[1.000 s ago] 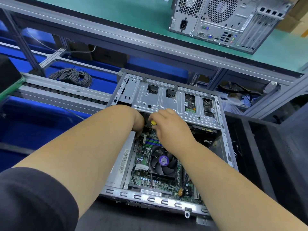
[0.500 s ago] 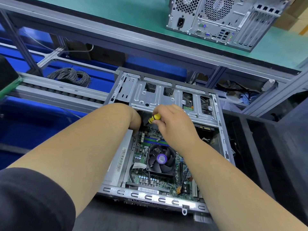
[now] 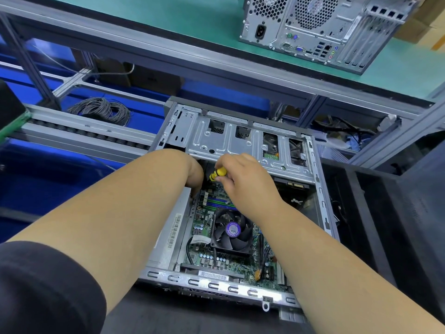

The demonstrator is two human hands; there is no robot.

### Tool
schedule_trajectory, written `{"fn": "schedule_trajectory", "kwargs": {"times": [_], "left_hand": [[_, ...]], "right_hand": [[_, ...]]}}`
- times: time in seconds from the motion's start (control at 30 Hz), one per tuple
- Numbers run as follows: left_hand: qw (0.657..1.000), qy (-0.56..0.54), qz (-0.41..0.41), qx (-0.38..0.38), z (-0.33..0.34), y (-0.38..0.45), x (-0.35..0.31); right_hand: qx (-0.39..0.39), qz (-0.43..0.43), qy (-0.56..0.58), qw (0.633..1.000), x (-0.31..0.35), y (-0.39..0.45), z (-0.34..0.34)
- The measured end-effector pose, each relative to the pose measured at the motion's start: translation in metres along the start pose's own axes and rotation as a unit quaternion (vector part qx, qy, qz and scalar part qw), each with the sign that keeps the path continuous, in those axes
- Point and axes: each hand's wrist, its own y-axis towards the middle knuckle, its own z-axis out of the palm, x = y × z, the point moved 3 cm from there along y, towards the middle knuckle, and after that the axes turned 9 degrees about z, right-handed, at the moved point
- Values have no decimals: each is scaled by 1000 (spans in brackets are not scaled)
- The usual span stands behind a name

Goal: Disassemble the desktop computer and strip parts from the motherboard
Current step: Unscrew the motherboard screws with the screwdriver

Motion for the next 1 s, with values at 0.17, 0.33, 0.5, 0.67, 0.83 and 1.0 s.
{"fn": "schedule_trajectory", "kwargs": {"times": [0.17,0.33,0.5,0.67,0.83,1.0], "left_hand": [[1000,9,4,-3,0,-2,-4],[1000,9,15,-4,0,-4,-6],[1000,-17,17,-7,1,-3,-4],[999,-27,24,-6,1,-3,-3],[1000,-18,25,-5,0,-5,-6],[1000,-16,24,-7,0,-5,-7]], "right_hand": [[-7,-3,9,1000,2,-1,-2],[-3,-6,3,1000,1,-1,0],[1,-4,7,1000,1,0,0],[0,-6,9,1000,2,0,0],[2,-9,8,1000,2,0,0],[5,-27,-6,1000,3,0,2]]}}
